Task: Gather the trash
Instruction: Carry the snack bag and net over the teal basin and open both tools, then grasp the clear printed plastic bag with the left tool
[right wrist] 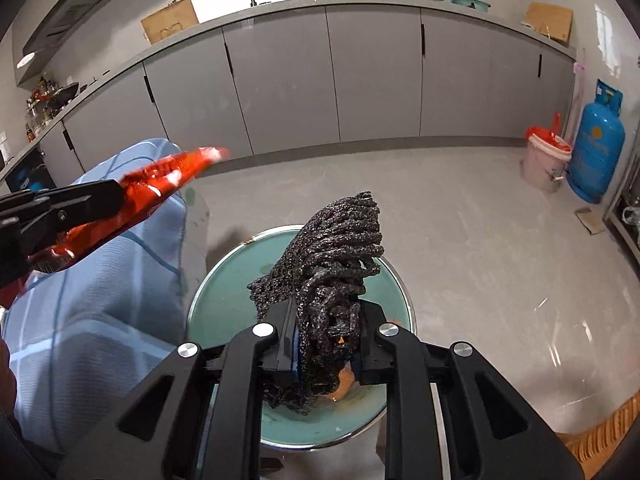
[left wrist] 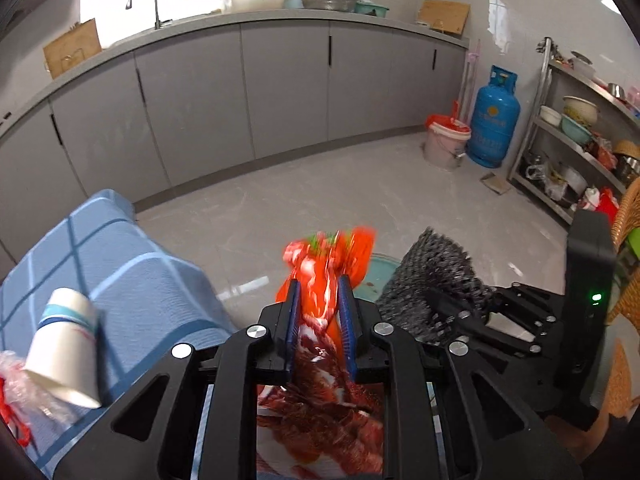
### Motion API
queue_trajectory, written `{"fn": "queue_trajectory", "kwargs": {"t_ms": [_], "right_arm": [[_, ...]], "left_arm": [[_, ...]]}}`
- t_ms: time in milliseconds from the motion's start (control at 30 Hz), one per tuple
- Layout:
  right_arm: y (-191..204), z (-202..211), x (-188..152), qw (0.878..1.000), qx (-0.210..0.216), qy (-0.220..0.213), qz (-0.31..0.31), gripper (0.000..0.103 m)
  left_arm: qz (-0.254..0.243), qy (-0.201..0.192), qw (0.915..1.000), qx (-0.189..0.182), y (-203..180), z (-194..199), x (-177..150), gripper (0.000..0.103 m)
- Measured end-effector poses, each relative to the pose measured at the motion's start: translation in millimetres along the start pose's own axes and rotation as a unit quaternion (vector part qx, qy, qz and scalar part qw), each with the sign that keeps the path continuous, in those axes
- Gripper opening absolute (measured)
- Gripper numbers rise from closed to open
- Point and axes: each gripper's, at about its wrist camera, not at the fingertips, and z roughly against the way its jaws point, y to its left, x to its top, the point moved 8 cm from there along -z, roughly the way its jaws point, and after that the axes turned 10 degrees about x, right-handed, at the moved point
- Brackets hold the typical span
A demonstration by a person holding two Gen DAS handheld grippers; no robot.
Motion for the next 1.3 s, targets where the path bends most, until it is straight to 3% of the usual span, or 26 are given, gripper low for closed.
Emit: {"fn": "queue_trajectory", "kwargs": {"t_ms": [67,100,233,400,733,833,1100,1300], "right_arm": [[-10.0,-3.9,-2.7,1.0,-0.005,-0.001,-0.013,0.053],[-13.1,-5.3,-3.4,1.0,-0.006,0.0,-0.018,0.058],[-19.4,-7.2,-8.7,1.0,-0.012,0.005,-0.023,0.059],[-22.1,-1.2,-13.3,0.999,-0.016,0.005,-0.038,0.071],[-3.6,17.9,-13.2,0.999,-0.013,-0.002,-0.045,0.08],[14.7,22.5,-9.6,0.999,-0.001,-0.005,-0.032,0.081],[93.4,21.5,6.9,0.998,0.053,-0.006,0.017,0.083],[154.2,25.6,6.7,0.994,0.088,-0.002,0.058,0.083]], "left_arm": [[-0.001,-0.009,0.9999,0.014,2.0,-1.8,2.3,0.057],[0.001,-0.014,0.9998,0.017,3.0,-0.5,2.9,0.059],[0.01,-0.011,0.9995,0.026,14.2,-0.8,1.3,0.06],[0.029,-0.008,0.9989,0.037,33.4,5.1,0.0,0.072],[0.042,-0.032,0.9946,0.089,77.2,48.1,-11.3,0.084],[0.045,-0.043,0.9917,0.112,94.6,66.7,-17.3,0.089],[0.07,-0.045,0.9806,0.177,157.3,113.9,-47.3,0.091],[0.109,-0.022,0.963,0.246,224.3,145.6,-89.1,0.091]]}}
